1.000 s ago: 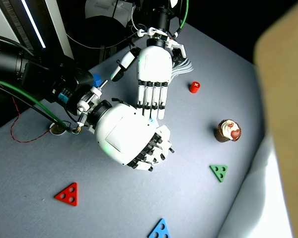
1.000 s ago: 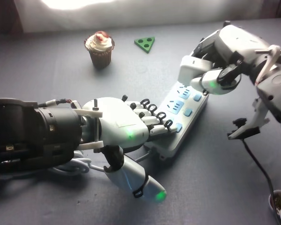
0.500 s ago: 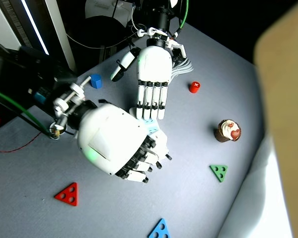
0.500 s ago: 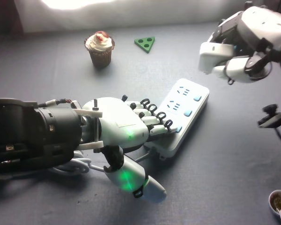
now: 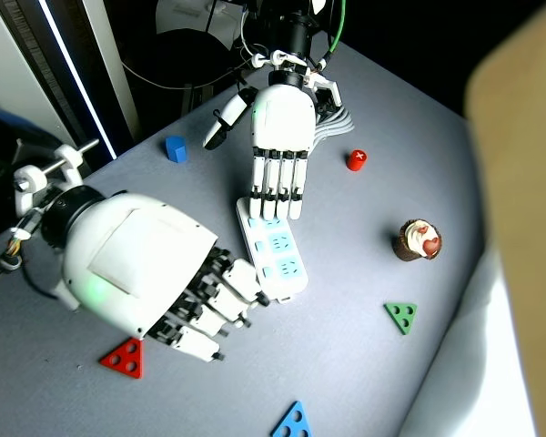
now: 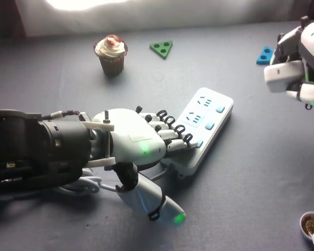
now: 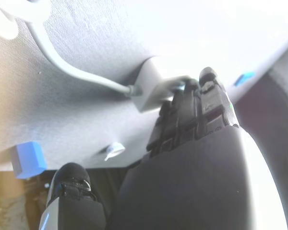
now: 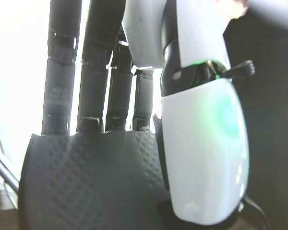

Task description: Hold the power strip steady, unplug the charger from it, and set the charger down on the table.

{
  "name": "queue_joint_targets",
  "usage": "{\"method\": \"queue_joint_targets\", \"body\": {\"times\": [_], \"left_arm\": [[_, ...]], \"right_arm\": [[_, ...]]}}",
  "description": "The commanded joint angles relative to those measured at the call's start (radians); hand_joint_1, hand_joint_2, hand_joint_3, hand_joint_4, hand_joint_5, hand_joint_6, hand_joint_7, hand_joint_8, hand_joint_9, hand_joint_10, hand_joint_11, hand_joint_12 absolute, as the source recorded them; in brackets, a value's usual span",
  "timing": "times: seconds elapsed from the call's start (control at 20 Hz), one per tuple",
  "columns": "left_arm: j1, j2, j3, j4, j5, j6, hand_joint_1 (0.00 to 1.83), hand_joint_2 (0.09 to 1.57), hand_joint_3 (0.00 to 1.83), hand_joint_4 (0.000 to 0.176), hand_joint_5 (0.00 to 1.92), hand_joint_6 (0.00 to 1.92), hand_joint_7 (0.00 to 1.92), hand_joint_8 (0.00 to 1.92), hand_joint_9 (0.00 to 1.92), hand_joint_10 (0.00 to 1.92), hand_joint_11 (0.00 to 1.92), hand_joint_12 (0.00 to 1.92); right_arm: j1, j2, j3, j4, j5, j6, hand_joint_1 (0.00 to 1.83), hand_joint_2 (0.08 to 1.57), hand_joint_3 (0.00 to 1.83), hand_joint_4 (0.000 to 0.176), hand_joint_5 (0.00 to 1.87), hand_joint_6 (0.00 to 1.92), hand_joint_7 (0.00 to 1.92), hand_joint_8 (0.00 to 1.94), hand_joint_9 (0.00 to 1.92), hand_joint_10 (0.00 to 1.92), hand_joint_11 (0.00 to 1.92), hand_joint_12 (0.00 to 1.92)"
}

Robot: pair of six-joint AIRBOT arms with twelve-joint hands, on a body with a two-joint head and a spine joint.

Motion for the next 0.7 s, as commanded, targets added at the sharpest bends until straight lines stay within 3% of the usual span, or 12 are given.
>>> {"method": "queue_joint_targets", "body": {"times": [0.0,0.05,0.25,0.65], "left_arm": [[0.001,-0.001,-0.004,0.007,0.0,0.003,0.0,0.97,0.0,0.0,0.03,0.0,0.05,0.0,0.03,0.0,0.02,0.03],[0.001,-0.001,-0.004,0.007,0.0,0.003,0.0,0.97,0.0,0.0,0.02,0.0,0.04,0.0,0.03,0.0,0.01,0.02],[0.001,0.0,-0.006,0.007,0.0,0.003,0.0,0.98,0.0,0.0,0.03,0.01,0.05,0.01,0.04,0.01,0.03,0.03],[0.001,0.005,-0.01,0.006,0.0,0.003,0.0,0.98,0.0,0.0,0.03,0.0,0.05,0.0,0.04,0.0,0.03,0.04]], "right_arm": [[-0.001,0.015,0.002,-0.072,0.121,-0.008,1.39,1.06,0.0,0.0,0.94,0.87,1.17,0.6,1.12,0.94,0.92,0.89],[-0.02,0.013,0.005,-0.098,0.132,-0.019,1.39,1.07,0.0,0.0,0.92,0.91,1.12,0.7,1.09,0.99,0.93,0.89],[-0.07,-0.007,0.031,-0.17,0.158,-0.058,1.39,1.06,0.0,0.0,0.94,0.88,1.13,0.67,1.1,0.96,0.95,0.88],[-0.105,-0.036,0.112,-0.192,0.113,-0.094,1.39,1.07,0.0,0.0,0.94,0.92,1.11,0.69,1.08,0.99,0.89,0.92]]}}
